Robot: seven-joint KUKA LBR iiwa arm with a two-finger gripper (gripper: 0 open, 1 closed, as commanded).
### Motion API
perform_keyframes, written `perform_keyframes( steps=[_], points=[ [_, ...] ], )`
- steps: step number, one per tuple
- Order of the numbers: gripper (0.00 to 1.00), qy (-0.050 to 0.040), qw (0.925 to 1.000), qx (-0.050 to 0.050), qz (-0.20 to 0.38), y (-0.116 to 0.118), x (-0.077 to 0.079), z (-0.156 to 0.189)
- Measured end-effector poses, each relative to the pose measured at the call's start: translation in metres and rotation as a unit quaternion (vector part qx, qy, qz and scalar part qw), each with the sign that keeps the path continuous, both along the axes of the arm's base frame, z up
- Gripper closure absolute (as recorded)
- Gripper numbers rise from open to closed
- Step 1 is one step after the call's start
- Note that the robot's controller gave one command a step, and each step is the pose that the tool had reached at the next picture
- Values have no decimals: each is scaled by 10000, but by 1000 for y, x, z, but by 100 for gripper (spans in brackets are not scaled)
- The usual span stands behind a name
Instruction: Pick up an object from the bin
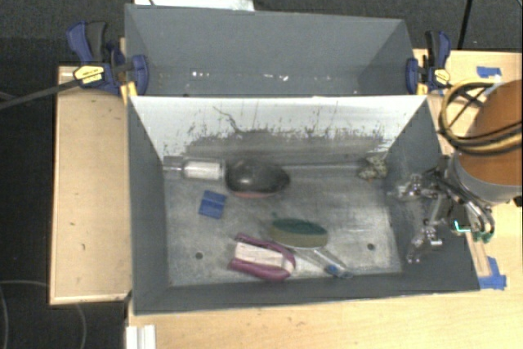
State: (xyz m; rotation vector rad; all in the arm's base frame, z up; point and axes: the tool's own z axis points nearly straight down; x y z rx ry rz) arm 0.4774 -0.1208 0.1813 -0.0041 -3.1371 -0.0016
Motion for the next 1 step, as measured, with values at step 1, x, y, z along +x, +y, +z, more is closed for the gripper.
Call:
perform_keyframes(
  steps=[1],
  points=[
    [0, -29, 10000, 13, -54, 46, 65, -76]
  ],
)
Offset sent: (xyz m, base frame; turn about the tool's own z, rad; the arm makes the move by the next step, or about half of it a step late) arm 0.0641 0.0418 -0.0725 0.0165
